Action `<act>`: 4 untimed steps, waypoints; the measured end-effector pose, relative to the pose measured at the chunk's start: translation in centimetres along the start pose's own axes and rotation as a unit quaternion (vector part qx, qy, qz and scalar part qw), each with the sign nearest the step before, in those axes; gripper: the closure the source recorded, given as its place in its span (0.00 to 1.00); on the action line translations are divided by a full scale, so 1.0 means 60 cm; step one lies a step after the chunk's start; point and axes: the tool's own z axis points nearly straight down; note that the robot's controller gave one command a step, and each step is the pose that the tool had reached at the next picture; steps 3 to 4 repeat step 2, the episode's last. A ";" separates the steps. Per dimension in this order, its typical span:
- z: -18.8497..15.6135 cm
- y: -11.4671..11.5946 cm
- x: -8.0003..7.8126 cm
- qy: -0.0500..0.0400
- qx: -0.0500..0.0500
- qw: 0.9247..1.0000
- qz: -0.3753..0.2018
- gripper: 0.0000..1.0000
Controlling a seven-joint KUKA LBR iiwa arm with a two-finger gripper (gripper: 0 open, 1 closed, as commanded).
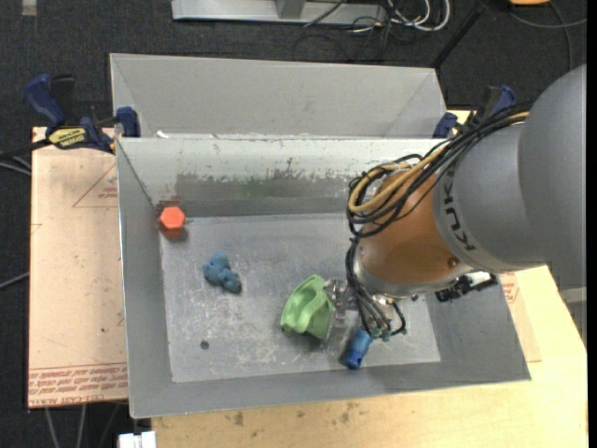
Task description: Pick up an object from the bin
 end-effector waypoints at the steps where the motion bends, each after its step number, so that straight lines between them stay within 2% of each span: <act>1: -0.183 -0.047 -0.024 -0.005 0.000 1.000 0.027 1.00; 2: -0.323 0.029 -0.027 -0.005 -0.002 1.000 -0.018 1.00; 4: -0.323 0.029 -0.027 -0.005 -0.002 1.000 -0.018 1.00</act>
Offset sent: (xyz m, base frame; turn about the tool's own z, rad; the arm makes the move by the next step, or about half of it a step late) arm 0.0071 -0.0296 0.1059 0.0521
